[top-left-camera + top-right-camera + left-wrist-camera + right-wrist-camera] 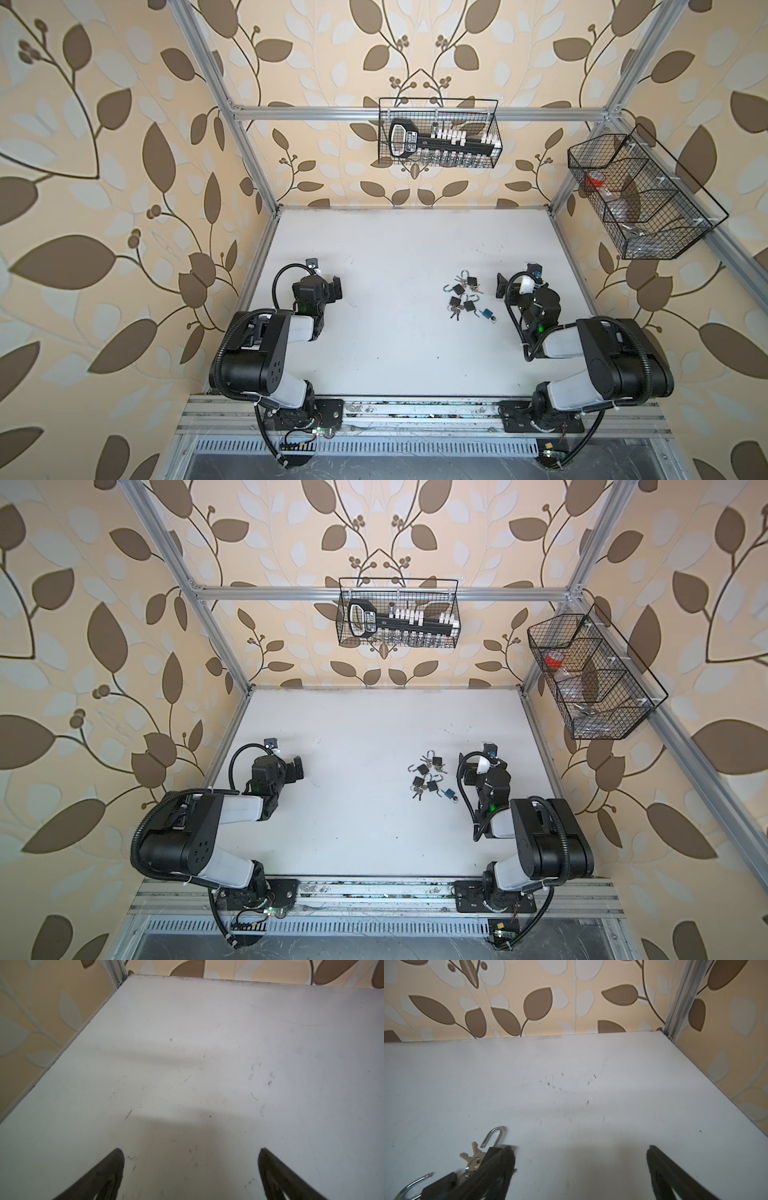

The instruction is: Lock with the key

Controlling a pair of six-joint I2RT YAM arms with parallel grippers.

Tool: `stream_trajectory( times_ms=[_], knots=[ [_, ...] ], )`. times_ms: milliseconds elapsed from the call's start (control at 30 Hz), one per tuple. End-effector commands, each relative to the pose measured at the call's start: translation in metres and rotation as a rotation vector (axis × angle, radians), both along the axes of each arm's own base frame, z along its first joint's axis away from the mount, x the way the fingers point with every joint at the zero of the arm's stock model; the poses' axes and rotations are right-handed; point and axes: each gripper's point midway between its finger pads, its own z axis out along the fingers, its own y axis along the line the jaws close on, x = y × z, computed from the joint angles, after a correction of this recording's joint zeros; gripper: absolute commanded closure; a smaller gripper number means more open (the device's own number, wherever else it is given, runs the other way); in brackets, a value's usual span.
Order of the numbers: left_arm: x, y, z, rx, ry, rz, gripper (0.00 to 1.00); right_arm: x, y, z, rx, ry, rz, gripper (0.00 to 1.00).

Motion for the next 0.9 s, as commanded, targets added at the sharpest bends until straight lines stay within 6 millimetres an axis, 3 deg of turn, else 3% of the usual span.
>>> stream_trajectory(
  times_ms=[0, 233, 367, 567, 733, 867],
  knots=[
    [-0.002, 0.0, 0.025, 0.04, -0.1, 0.04, 0.01, 0.006, 0.002, 0.015, -0.015, -0.048, -0.008, 0.01],
    [-0.021, -0.005, 0.072, 0.121, -0.128, 0.14, 0.01, -0.001, -0.003, 0.037, -0.031, -0.04, -0.107, 0.0],
    [-0.035, 0.003, 0.097, -0.038, -0.137, 0.281, 0.01, -0.016, -0.005, 0.06, 0.032, -0.094, -0.133, 0.0],
    [-0.05, 0.01, 0.129, -0.207, -0.026, 0.455, 0.01, -0.023, -0.02, 0.084, 0.312, -0.076, -0.285, 0.0],
    [-0.061, -0.005, 0.147, -0.345, 0.068, 0.434, 0.01, -0.023, -0.014, 0.072, 0.49, 0.114, -0.359, 0.0],
    [-0.059, -0.048, 0.176, -0.438, 0.14, 0.189, 0.01, -0.019, 0.01, 0.064, 0.511, 0.257, -0.251, 0.0]
  ],
)
